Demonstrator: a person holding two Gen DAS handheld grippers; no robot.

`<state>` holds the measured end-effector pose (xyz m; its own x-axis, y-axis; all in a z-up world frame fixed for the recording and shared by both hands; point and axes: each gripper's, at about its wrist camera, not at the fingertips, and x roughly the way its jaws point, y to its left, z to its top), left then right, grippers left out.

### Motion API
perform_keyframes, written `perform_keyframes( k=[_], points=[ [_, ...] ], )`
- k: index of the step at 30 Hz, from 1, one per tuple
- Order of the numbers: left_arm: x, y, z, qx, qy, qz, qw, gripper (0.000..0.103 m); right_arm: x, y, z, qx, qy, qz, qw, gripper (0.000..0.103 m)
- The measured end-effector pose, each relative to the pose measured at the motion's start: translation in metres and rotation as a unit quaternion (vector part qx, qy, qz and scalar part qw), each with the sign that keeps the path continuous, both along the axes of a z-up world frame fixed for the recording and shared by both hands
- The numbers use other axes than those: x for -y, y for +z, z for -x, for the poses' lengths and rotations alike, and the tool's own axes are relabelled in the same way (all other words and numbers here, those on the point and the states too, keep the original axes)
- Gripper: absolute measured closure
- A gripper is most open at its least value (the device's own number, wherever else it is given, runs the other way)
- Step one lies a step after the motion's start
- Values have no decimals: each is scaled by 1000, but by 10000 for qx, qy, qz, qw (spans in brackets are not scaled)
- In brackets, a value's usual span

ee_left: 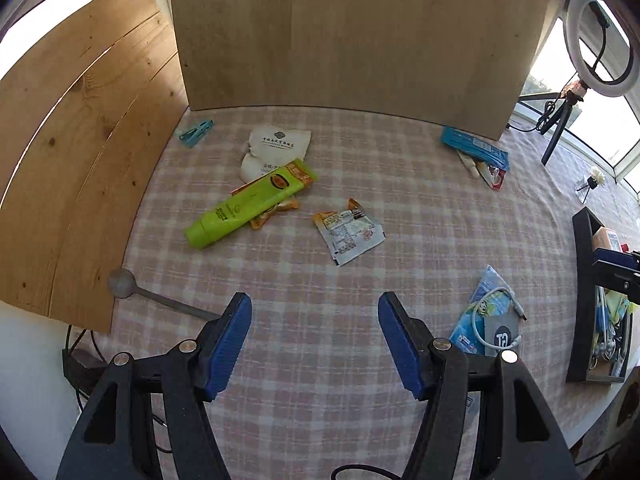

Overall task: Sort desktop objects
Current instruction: 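Move both grippers back over the green tube on the table, then grasp the green tube with the right gripper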

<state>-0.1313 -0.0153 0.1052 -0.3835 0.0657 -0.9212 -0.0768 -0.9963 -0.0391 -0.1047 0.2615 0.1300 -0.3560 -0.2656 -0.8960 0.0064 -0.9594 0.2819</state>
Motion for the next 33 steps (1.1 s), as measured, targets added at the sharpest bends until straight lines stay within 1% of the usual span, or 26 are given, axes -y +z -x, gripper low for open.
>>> perform_keyframes(
  k=[3,5,7,8,9,10,14,19,23,26,30,33],
  points=[
    [35,-6,27,99,179,-106,9997,42,32,-2,22,-7,140,-1,9999,54],
    [56,-9,43,132,329,-190,9992,45,52,-4,38,33,234,18,9997,59],
    [71,-14,58,157,432,-312,9985,49,71,-10,55,140,327,138,9993,65],
    [78,-18,66,198,492,-377,9979,49,80,-13,64,197,367,215,9989,66],
    [84,-23,74,251,539,-438,9973,52,88,-16,72,254,391,284,9985,67],
    [88,-28,81,307,558,-492,9968,55,96,-20,80,311,415,351,9980,67],
    [96,-51,104,499,518,-590,9957,58,130,-42,110,584,539,552,9953,70],
    [99,-78,125,728,497,-625,9941,62,165,-73,135,882,742,510,9920,73],
    [95,-93,131,862,406,-680,9931,64,177,-93,146,1050,792,567,9897,74],
    [91,-102,126,984,342,-816,9912,65,178,-103,149,1134,780,622,9885,74],
    [85,-103,112,989,259,-1081,9889,66,175,-114,150,1247,719,702,9871,74],
    [78,-104,98,990,162,-1197,9877,66,171,-118,150,1278,655,707,9871,74]
  ],
)
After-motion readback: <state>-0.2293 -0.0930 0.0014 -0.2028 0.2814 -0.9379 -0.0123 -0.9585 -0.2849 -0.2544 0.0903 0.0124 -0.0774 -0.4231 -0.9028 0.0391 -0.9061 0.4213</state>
